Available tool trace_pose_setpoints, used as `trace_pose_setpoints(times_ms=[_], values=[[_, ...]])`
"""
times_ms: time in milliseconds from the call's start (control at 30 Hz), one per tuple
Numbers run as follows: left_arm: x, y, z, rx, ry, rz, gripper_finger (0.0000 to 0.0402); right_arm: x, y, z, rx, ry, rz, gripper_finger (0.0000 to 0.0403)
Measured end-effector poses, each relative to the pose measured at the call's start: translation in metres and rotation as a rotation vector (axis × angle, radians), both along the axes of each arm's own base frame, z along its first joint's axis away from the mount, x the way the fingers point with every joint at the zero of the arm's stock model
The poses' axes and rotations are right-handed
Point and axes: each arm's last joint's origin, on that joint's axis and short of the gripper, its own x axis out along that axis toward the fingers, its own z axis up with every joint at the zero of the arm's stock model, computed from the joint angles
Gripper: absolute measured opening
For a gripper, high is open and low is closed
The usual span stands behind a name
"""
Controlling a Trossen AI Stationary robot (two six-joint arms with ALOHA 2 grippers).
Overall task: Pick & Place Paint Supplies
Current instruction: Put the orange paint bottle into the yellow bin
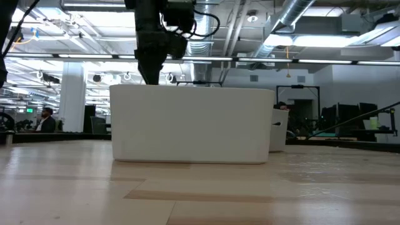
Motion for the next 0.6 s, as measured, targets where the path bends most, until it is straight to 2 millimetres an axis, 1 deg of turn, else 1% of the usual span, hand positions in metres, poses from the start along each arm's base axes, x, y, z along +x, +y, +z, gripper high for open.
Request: trace_pose_setpoints(times_ms=[400, 600], values=[[0.013, 0.003, -0.028, -0.02, 0.076, -0.004, 0.0109, 0.0, 0.0, 0.0, -0.001, 0.003, 0.001, 0.026], [0.015, 0.005, -0.031, -0.02, 0.076, -0.001, 0.0109, 0.0, 0.0, 0.0, -0.001, 0.004, 0.001, 0.026]])
